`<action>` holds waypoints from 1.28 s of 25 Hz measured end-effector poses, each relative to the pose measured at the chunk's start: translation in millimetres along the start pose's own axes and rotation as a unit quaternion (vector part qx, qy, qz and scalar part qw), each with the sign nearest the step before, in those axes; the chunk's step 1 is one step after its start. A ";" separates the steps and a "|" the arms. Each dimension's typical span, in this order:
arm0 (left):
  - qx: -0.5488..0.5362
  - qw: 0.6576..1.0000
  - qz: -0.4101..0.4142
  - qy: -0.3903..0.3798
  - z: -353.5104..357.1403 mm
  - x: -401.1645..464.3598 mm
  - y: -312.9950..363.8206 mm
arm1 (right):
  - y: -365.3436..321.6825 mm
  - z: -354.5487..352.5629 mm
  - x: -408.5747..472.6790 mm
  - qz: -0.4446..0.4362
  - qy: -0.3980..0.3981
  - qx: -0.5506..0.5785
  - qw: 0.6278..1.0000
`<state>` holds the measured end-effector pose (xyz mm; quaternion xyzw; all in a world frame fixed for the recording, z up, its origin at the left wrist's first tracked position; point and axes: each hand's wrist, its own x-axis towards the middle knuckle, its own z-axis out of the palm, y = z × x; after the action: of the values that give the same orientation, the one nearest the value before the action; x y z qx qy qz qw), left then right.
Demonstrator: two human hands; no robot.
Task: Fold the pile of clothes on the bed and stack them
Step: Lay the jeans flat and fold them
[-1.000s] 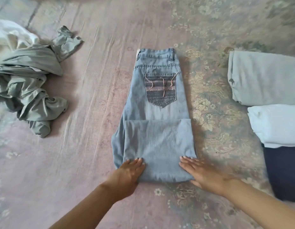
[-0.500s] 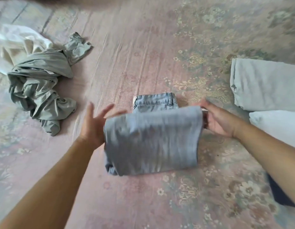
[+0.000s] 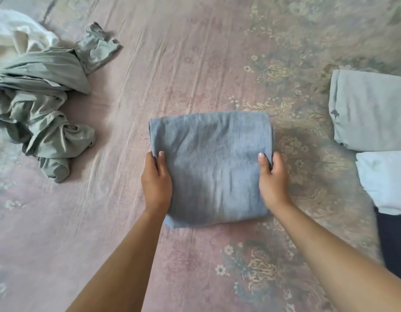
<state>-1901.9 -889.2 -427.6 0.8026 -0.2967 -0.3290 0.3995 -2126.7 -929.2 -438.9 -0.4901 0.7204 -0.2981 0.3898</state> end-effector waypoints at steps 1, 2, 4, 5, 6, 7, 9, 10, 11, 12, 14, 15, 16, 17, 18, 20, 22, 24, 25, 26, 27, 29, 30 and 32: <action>0.020 0.999 -0.040 -0.016 3.7 7.9 -5.7 | 3.1 4.1 8.4 0.034 -0.021 -0.039 0.998; 0.055 0.995 -0.077 -0.033 6.4 13.7 -15.4 | 6.9 7.4 14.8 0.080 -0.046 -0.087 0.992; 0.090 0.991 -0.087 -0.050 7.5 17.0 -31.2 | 17.5 10.6 21.0 0.124 -0.054 -0.115 0.984; 0.084 0.992 -0.076 -0.054 4.8 15.6 -33.7 | 18.7 8.7 17.6 0.119 -0.035 -0.105 0.987; 0.073 0.993 -0.073 -0.059 0.9 14.1 -35.4 | 19.0 5.9 12.1 0.111 -0.021 -0.097 0.989; 0.062 0.993 -0.079 -0.063 -3.1 12.9 -35.7 | 19.5 3.9 7.7 0.109 -0.023 -0.093 0.989; 0.071 0.994 -0.085 -0.019 -11.5 7.4 -37.3 | 20.1 2.6 1.4 0.121 -0.040 -0.113 0.985; 0.090 0.992 -0.076 0.038 -14.0 0.4 -38.5 | 18.3 2.2 0.8 0.123 -0.035 -0.124 0.984; 0.117 0.986 -0.067 0.095 -15.1 -10.1 -38.3 | 16.7 2.6 2.7 0.118 -0.029 -0.127 0.984; 0.138 0.980 -0.077 0.122 -13.6 -22.2 -36.3 | 13.7 3.4 4.5 0.112 -0.030 -0.130 0.985; 0.140 0.981 -0.109 0.083 -2.9 -40.2 -39.2 | 8.8 6.0 5.2 0.091 -0.036 -0.141 0.985; 0.122 0.986 -0.098 0.058 2.1 -43.9 -42.9 | 10.4 7.8 5.3 0.079 -0.026 -0.139 0.987; 0.102 0.991 -0.077 0.049 6.2 -42.3 -45.5 | 13.6 9.2 5.2 0.066 -0.007 -0.132 0.989; 0.090 0.993 -0.059 0.047 9.0 -36.9 -49.4 | 17.4 10.0 5.1 0.060 0.014 -0.134 0.989; 0.088 0.994 -0.051 0.039 9.6 -32.0 -52.4 | 21.3 10.9 5.4 0.062 0.028 -0.151 0.986; 0.109 0.992 -0.060 0.017 8.9 -26.6 -57.6 | 26.2 14.4 6.4 0.084 0.022 -0.204 0.975; 0.226 0.971 0.031 0.071 6.9 -25.7 -57.9 | 24.1 17.8 10.2 0.056 0.055 -0.296 0.952; 0.330 0.912 0.221 0.103 12.2 -22.7 -46.7 | 17.6 27.4 11.9 -0.115 0.080 -0.400 0.906; 0.363 0.876 0.305 0.084 20.7 -15.9 -38.8 | 11.7 36.1 13.6 -0.219 0.051 -0.429 0.875; 0.382 0.851 0.356 0.056 31.3 -5.3 -27.8 | 6.6 47.1 17.9 -0.299 0.007 -0.448 0.842; 0.398 0.838 0.372 0.025 43.3 9.1 -17.9 | 2.3 57.7 24.5 -0.338 -0.032 -0.463 0.819; 0.458 0.818 0.345 -0.043 60.5 32.3 -9.0 | -2.1 67.5 40.1 -0.293 -0.080 -0.490 0.817; 0.491 0.804 0.328 -0.071 65.3 42.7 -13.9 | 0.4 66.6 49.5 -0.257 -0.083 -0.501 0.822; 0.502 0.805 0.300 -0.104 73.0 56.7 -30.8 | 15.9 64.4 69.1 -0.227 -0.102 -0.520 0.817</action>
<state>-1916.8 -948.1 -503.8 0.7233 -0.6859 -0.0794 -0.0135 -2094.1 -991.7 -503.7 -0.7971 0.5926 0.0923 0.0701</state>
